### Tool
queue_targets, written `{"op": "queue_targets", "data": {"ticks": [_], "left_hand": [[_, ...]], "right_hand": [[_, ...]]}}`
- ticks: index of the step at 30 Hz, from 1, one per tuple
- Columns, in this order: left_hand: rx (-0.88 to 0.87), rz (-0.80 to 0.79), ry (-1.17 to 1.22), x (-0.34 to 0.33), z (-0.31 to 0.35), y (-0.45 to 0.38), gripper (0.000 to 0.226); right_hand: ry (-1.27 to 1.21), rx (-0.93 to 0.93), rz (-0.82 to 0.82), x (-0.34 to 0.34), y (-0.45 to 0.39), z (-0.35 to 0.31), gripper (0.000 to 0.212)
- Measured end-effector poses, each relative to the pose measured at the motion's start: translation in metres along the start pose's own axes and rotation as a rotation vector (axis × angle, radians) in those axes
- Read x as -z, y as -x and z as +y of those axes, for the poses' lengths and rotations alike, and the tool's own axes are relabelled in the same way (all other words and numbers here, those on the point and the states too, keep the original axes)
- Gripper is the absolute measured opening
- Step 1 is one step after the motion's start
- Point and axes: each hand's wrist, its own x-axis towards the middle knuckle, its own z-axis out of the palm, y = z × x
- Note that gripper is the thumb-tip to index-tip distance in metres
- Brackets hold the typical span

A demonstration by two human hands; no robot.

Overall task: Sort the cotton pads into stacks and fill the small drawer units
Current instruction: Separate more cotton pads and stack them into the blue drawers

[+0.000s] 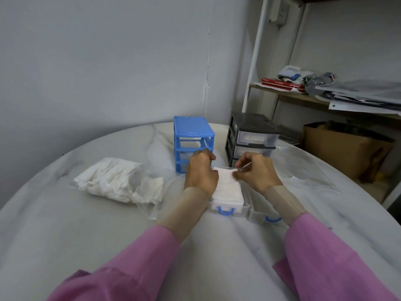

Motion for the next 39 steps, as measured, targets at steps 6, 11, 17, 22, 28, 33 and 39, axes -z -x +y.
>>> {"op": "queue_targets", "data": {"ticks": [6, 11, 17, 22, 28, 33, 39], "left_hand": [[-0.188, -0.148, -0.162, 0.001, 0.009, 0.02, 0.038], [-0.314, -0.409, -0.467, 0.002, -0.006, 0.035, 0.051], [-0.231, -0.518, -0.523, 0.004, -0.008, 0.036, 0.05], [-0.231, -0.529, -0.516, 0.004, -0.009, 0.036, 0.049], [-0.226, -0.411, -0.263, 0.019, 0.004, 0.037, 0.046], [-0.258, -0.193, -0.173, 0.05, 0.009, 0.045, 0.039], [-0.227, -0.08, -0.241, 0.111, -0.022, 0.046, 0.038]], "right_hand": [[0.204, 0.097, -0.024, 0.008, 0.023, -0.02, 0.037], [0.471, 0.14, -0.369, 0.001, 0.048, -0.015, 0.057], [0.543, 0.107, -0.453, -0.004, 0.049, -0.009, 0.051], [0.55, 0.099, -0.458, -0.006, 0.049, -0.009, 0.05], [0.458, 0.102, -0.344, 0.003, 0.049, -0.019, 0.048], [0.267, 0.227, -0.128, 0.006, 0.06, -0.035, 0.034], [-0.081, 0.257, -0.261, -0.018, 0.066, -0.066, 0.019]]}}
